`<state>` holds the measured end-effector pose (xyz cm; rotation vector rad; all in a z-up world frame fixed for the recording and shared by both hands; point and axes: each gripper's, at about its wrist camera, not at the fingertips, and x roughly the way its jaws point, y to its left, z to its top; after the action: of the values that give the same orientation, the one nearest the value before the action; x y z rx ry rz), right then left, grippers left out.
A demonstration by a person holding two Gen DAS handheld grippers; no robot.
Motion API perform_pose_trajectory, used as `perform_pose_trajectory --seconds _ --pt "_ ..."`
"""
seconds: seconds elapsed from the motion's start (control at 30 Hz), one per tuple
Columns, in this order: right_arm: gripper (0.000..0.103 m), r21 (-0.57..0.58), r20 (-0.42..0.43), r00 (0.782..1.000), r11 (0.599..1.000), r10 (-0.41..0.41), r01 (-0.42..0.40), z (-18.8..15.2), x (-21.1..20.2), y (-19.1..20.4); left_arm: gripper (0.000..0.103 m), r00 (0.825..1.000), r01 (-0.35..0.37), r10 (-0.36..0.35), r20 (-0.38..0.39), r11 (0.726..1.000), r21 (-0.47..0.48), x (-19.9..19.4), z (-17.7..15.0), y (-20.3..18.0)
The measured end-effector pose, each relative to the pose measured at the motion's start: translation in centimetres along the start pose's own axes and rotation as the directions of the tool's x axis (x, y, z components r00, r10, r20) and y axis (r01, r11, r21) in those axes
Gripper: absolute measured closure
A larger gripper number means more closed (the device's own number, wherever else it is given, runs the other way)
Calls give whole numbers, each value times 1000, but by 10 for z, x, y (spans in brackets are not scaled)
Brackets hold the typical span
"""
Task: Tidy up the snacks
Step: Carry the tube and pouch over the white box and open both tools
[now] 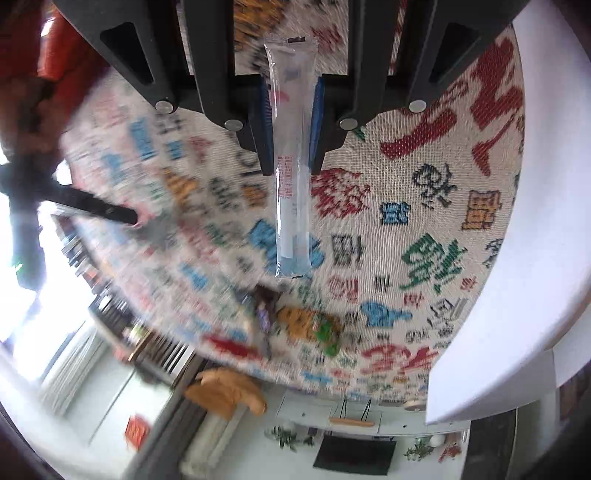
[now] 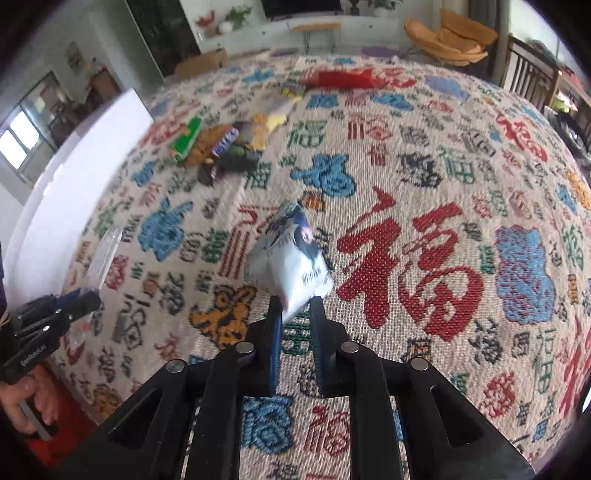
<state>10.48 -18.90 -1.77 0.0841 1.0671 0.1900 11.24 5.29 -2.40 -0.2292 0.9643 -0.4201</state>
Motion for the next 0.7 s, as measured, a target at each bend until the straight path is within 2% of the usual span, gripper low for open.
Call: perform_pose_trajectory --seconds 0.1,0.23,0.27,0.3,0.37,0.47,0.53,0.6,0.63,0.67,0.7 --pt "98 -17 46 996 997 73 -73 7 -26 20 86 997 54 -51 64 998 -37 -35 8 4" --pt "97 -96 84 992 991 98 -90 28 -45 56 86 989 72 -60 134 994 -83 -75 16 22" --pt "93 -91 86 992 992 97 -89 34 -44 57 86 986 75 -60 154 993 -96 -88 16 28" --pt "78 -75 88 993 994 84 -78 40 -41 54 86 985 76 -59 163 992 -100 -95 15 32" --pt "53 -12 81 996 999 48 -47 47 -32 41 86 982 71 -51 184 992 -103 -113 9 38" --pt "50 84 57 998 996 32 -37 42 -16 15 86 978 71 -50 204 993 -97 -131 1 43" --pt "39 71 41 998 997 41 -44 36 1 14 86 977 81 -59 203 992 -100 -133 -1 43" --pt "40 7 20 1000 1000 1 -1 29 28 23 86 977 92 -70 203 990 -103 -135 -1 42" --pt "43 -17 7 999 999 -34 34 24 42 26 86 977 101 -78 201 989 -104 -136 -1 41" --pt "58 -23 -3 997 997 -75 75 20 53 27 86 977 101 -79 200 990 -102 -138 -1 40" --pt "62 -8 25 997 997 -73 74 16 53 25 86 977 98 -76 201 990 -98 -140 -2 40"
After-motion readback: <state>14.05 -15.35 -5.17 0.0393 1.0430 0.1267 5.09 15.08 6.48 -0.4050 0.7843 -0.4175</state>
